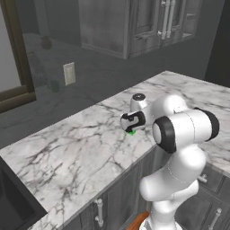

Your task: Move the mug from next to the sink to the open cabinet. Then, move the bowl with the onion to the fridge to clear the area for faucet cleaning.

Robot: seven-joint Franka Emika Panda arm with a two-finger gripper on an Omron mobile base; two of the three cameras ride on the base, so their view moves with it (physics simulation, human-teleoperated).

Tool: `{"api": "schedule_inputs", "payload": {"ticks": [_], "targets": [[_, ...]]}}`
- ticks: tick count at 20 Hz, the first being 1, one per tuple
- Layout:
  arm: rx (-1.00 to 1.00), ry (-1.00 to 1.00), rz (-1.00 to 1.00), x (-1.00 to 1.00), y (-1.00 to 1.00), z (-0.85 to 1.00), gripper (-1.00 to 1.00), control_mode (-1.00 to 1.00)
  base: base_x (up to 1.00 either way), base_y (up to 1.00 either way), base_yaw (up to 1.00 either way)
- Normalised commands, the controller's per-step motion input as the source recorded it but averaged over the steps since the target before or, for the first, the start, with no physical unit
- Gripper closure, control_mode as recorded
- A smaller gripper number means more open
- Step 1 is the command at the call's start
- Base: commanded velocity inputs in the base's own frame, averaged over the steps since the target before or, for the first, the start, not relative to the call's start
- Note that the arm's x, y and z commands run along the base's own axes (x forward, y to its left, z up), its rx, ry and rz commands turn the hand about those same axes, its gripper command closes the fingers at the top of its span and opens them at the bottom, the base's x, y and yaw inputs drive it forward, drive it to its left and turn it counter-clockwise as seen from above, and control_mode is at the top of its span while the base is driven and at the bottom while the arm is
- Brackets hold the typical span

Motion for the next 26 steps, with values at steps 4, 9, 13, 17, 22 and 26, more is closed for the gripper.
{"api": "schedule_inputs", "payload": {"ticks": [4, 9, 13, 17, 22, 26], "targets": [[0.0, 0.0, 0.0, 0.0, 0.0, -0.22, -1.0, -1.0, 0.0, 0.0, 0.0], [0.0, 0.0, 0.0, 0.3, 0.04, -0.18, -1.0, -1.0, 0.0, 0.0, 0.0], [0.0, 0.0, 0.0, 0.37, 0.05, -0.19, -1.0, -1.0, 0.0, 0.0, 0.0], [0.0, 0.0, 0.0, 0.1, 0.0, -0.13, -1.0, -1.0, 0.0, 0.0, 0.0], [0.0, 0.01, 0.0, 0.0, 0.02, -0.09, 1.0, -1.0, 0.0, 0.0, 0.0], [0.0, 0.01, 0.0, 0.0, 0.0, 0.0, 1.0, -1.0, 0.0, 0.0, 0.0]]}}
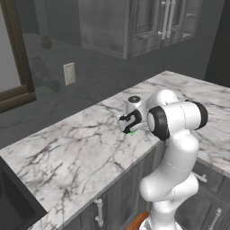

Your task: Move the mug from next to the sink to the open cabinet. Then, move the bowl with the onion to the fridge to clear the area for faucet cleaning.

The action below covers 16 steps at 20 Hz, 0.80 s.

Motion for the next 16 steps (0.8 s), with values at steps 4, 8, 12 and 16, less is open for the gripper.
{"api": "schedule_inputs", "payload": {"ticks": [4, 8, 12, 16], "targets": [[0.0, 0.0, 0.0, 0.0, 0.0, 0.0, 1.0, -1.0, 0.0, 0.0, 0.0], [0.0, 0.0, 0.0, 0.0, 0.0, 0.0, 1.0, -1.0, 0.0, 0.0, 0.0], [0.0, -0.07, 0.0, -0.14, 0.0, 0.26, 1.0, -1.0, 0.0, 0.0, 0.0], [0.0, -0.19, 0.0, -0.59, 0.02, 0.86, 1.0, -1.0, 0.0, 0.0, 0.0]]}}
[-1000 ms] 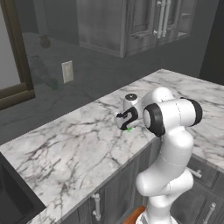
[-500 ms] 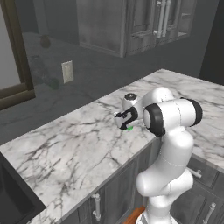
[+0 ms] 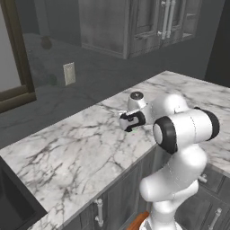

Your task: Move the mug from next to the sink to the open cabinet. Then, move the bowl with the onion to the fridge to clear the area for faucet cleaning.

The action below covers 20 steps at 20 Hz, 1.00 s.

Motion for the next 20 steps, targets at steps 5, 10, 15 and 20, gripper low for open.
{"api": "schedule_inputs", "payload": {"ticks": [5, 10, 15, 20], "targets": [[0.0, -0.11, 0.0, -0.91, 0.08, 1.0, 1.0, -1.0, 0.0, 0.0, 0.0], [0.0, 0.0, 0.0, -1.0, 0.09, 0.5, 1.0, -1.0, 0.0, 0.0, 0.0], [0.0, 0.0, 0.07, -1.0, 0.05, 0.51, 1.0, -1.0, 0.0, 0.0, 0.0], [0.0, -0.03, 0.08, -0.8, 0.06, 0.72, 1.0, 1.0, -0.2, 0.04, 0.04]]}}
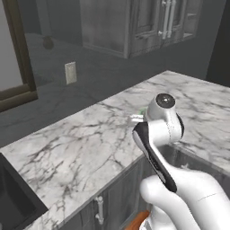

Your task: Move the mug from next to the sink to the open cabinet. Then, move the bowl with the onion to the fridge to clear the area for faucet cleaning.

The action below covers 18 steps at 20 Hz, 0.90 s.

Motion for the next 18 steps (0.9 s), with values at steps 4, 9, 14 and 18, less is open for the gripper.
{"api": "schedule_inputs", "payload": {"ticks": [4, 9, 14, 18], "targets": [[0.0, 0.0, 0.0, 0.0, 0.0, 0.0, 1.0, 1.0, -0.98, 0.26, 0.45], [0.0, 0.0, 0.0, 0.0, 0.0, 0.0, 1.0, 1.0, -0.31, 0.03, 0.87], [0.0, 0.0, 0.0, 0.0, 0.0, 0.0, 1.0, 1.0, -0.03, 0.0, 1.0], [0.0, 0.0, 0.0, 0.0, 0.0, 0.0, 1.0, 1.0, -0.02, 0.0, 1.0]]}}
